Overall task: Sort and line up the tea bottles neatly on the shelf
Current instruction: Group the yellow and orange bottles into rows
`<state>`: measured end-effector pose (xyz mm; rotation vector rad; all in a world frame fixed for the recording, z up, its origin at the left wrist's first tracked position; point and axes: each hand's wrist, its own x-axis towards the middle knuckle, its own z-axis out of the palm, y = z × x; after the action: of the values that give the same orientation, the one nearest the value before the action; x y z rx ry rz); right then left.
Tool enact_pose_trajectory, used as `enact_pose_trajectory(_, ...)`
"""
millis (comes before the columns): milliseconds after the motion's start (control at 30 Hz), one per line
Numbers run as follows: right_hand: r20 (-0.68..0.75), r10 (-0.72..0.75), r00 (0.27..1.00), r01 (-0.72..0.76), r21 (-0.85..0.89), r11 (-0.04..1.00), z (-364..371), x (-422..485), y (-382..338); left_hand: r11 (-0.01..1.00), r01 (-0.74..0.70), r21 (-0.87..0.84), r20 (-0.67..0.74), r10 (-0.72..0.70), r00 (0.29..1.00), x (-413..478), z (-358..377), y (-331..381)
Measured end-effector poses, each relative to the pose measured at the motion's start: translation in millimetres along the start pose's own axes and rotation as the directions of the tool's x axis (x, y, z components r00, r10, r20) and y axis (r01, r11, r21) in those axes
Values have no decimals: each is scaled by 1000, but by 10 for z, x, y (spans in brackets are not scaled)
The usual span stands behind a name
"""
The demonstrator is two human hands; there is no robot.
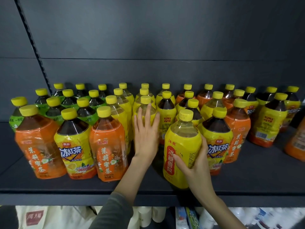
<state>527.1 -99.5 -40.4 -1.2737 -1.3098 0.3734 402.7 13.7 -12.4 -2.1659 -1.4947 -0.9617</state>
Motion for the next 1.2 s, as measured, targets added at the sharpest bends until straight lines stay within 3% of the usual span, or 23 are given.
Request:
enact_pose_trajectory(167,17,1,1000,-1,-13,1000,-22,2,2,998,-31,53,-35,33,999,-8,10,-125)
enact_pose_trajectory(400,32,5,999,-5,-1,1000,-46,-8,4,999,-6,49,23,5,1000,-65,-35,-165)
enact_pose_trajectory(500,49,1,999,-1,-1,1000,-68,-7,-9,1000,-12,24,22,12,1000,-56,-41,-158)
enact_pose_trajectory(567,55,-4,999,4,-1,1000,-78,-5,-19,997,-4,-79,-11,3,1000,-91,-77,-144)
enact_pose_trajectory(633,57,-11,998,11,4,1000,-91,-1,-25,915,72,-396,-52,-100,994,-195,-187,-49)
enact_pose_trajectory(700,64,-16,998,17,-2,1000,-92,5,-21,679,118,-725,-3,-175,985,-324,-387,89)
enact_pose_trajectory(767,77,-13,997,16,-40,999,-83,16,-40,472,138,-871,91,-122,988,-388,-563,169)
enact_pose_trajectory(800,98,-4,995,9,-59,998,-72,26,-53,416,155,-896,140,-67,988,-381,-616,175)
enact_pose_trajectory(867,172,11,985,-6,-27,1000,-51,62,-69,392,206,-897,240,40,970,-332,-632,137)
enact_pose_trajectory(933,265,7,964,-17,36,999,-31,125,-85,446,238,-863,302,77,950,-305,-598,96)
enact_pose_trajectory(1067,406,-33,913,47,-24,999,-131,210,-174,496,266,-827,284,-39,958,-328,-620,46)
enact_pose_trajectory(1133,190,-221,957,260,-212,942,-260,211,-242,555,256,-791,241,-102,965,-333,-640,43)
enact_pose_trajectory(1200,-82,-472,878,391,-446,805,-395,232,-259,595,252,-763,199,-155,968,-327,-647,38)
